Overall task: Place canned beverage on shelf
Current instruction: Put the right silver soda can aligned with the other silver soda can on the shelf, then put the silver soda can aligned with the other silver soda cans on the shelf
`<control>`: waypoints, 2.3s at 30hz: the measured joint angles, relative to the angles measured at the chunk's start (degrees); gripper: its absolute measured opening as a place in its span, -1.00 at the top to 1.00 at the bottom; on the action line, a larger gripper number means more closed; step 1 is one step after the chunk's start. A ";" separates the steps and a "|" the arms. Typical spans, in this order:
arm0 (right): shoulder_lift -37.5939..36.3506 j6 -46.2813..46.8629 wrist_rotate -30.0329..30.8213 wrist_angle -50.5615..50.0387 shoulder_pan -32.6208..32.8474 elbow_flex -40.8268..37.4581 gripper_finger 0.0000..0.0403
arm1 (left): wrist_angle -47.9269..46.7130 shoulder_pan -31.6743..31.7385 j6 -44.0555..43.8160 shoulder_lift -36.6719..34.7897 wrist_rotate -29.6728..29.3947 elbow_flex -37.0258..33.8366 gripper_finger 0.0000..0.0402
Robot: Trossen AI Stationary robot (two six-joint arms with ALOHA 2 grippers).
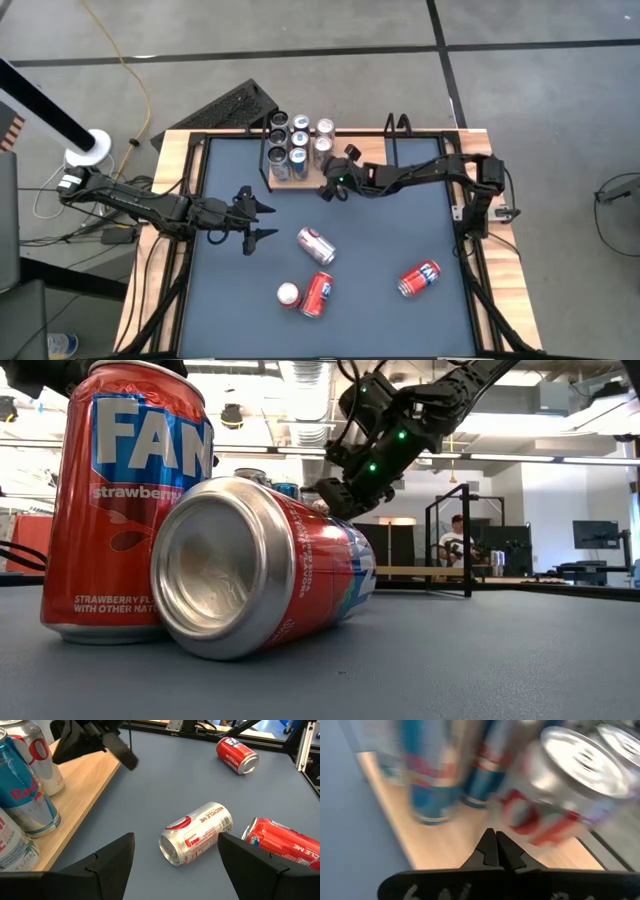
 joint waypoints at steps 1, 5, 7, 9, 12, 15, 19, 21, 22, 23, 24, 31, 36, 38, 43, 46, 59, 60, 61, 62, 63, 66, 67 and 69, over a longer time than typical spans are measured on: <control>0.00 -0.76 -0.67 0.63 0.24 0.00 1.00 | 0.00 0.00 0.00 0.00 -0.04 0.00 -0.37; -0.02 -1.63 -1.30 2.79 0.72 0.00 1.00 | 0.00 0.00 0.09 0.00 -0.06 0.00 -0.37; -0.02 -2.14 -1.23 3.27 0.28 0.00 1.00 | 0.00 0.00 0.11 0.00 -0.06 0.00 -0.37; -0.02 -2.26 -1.24 3.87 -0.46 0.00 1.00 | 0.00 0.00 0.24 0.00 -0.06 0.00 -0.37; -0.02 -2.23 -1.25 4.11 -1.37 0.00 1.00 | 0.00 0.00 0.24 0.00 -0.08 0.00 -0.37; -0.02 -2.00 -1.22 4.04 -1.71 0.00 1.00 | 0.00 0.00 0.24 0.00 -0.08 0.00 -0.37; -0.02 -1.54 -1.09 3.95 -1.86 0.00 1.00 | 0.00 0.00 0.24 0.00 -0.08 0.00 -0.37; -0.02 -1.03 -1.11 3.90 -1.80 0.00 1.00 | 0.00 0.00 0.24 0.00 -0.06 0.00 -0.37; -0.02 -0.88 -1.12 3.73 -1.61 0.00 1.00 | 0.00 0.00 0.18 0.00 -0.02 0.00 -0.37; -0.02 -0.82 -1.09 3.63 -1.36 0.00 1.00 | 0.00 0.00 -0.03 0.00 0.20 0.00 -0.37; -0.02 -0.84 -1.09 3.50 -0.99 0.00 1.00 | 0.00 0.00 -0.04 0.00 0.35 0.00 -0.37; -4.19 1.71 -2.39 -7.62 4.42 0.00 1.00 | 0.00 0.00 -0.68 0.00 1.34 0.00 -0.37; -13.48 7.25 -4.71 -22.41 11.46 0.00 1.00 | 0.02 0.06 -0.61 0.00 2.56 0.00 -0.37; -17.26 9.70 -8.82 -24.46 13.84 0.00 0.99 | 0.04 0.31 -0.39 0.00 2.85 0.00 -0.37; -23.49 13.86 -12.89 -32.72 18.70 0.04 0.78 | 1.57 1.49 1.81 0.05 8.50 0.00 -0.37; -25.07 14.83 -14.81 -35.86 22.01 0.00 0.53 | 2.08 2.09 10.62 0.15 16.50 0.00 -0.37; -25.99 22.81 -12.81 -38.24 31.66 0.02 -0.26 | -17.49 7.21 29.56 14.91 23.07 17.50 -0.37; -25.99 23.15 -12.81 -38.25 31.78 0.00 -0.26 | -20.29 7.21 32.16 17.43 23.15 19.76 -0.37; -25.99 23.28 -12.81 -38.26 31.97 0.01 -0.26 | -22.74 7.24 34.59 19.67 23.19 21.91 -0.37; -25.98 23.29 -12.79 -38.26 32.18 0.00 -0.26 | -24.69 7.39 36.96 21.73 23.43 23.71 -0.37; -25.97 23.29 -12.79 -38.28 32.38 0.02 -0.26 | -25.81 7.60 39.01 23.53 24.10 25.38 -0.37; -25.97 23.33 -12.74 -38.32 33.09 0.00 -0.27 | -26.35 8.28 44.09 28.19 29.10 28.91 -0.37; -25.97 23.34 -12.74 -38.40 33.27 0.01 -0.27 | -26.73 8.61 45.71 29.66 29.97 29.78 -0.37; -25.97 23.61 -12.74 -38.69 33.72 0.00 -0.27 | -27.94 9.50 48.14 32.77 30.14 31.08 -0.37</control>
